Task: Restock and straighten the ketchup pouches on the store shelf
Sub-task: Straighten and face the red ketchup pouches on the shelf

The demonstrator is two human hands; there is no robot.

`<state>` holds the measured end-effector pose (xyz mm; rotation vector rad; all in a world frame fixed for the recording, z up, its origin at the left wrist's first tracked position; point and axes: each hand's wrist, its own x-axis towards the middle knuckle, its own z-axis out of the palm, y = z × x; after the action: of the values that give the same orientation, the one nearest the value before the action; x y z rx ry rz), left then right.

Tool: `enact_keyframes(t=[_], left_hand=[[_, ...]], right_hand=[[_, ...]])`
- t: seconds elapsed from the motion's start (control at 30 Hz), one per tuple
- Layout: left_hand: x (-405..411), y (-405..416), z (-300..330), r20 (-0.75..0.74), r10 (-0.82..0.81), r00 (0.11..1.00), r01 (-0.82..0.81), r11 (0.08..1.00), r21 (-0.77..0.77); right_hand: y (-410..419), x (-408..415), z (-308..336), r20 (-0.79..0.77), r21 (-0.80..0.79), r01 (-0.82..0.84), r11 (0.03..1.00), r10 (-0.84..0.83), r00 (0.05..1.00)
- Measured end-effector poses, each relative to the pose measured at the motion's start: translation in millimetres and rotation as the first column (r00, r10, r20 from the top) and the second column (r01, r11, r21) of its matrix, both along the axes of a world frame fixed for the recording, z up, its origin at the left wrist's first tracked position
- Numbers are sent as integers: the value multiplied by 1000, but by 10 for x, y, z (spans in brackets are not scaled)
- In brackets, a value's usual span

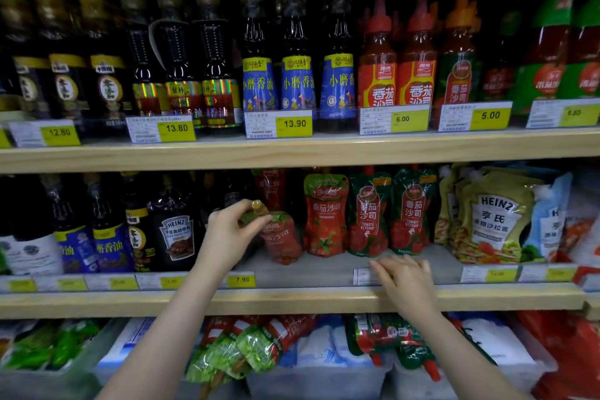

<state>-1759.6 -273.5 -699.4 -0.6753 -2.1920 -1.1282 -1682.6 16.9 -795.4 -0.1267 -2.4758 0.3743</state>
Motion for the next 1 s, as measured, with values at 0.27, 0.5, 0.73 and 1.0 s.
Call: enact_keyframes(t=[0.27,0.5,0.73,1.0], left_hand=[[-346,289,156,155,-22,988,9,996,85],[-458,392,65,194,-1,981,-28,988,151],[-194,665,-422,361,83,929,-166,964,206],[-144,823,-584,359,321,876,-306,947,-100]], right_hand=[[8,14,24,4,-26,-25,999,26,1000],[7,-16,-8,-7,-13,-12,1000,12,1000],[8,-19,-34,-31,-15,-4,1000,4,1000],[16,-25,-51,-53,-1,-6,1000,6,999]])
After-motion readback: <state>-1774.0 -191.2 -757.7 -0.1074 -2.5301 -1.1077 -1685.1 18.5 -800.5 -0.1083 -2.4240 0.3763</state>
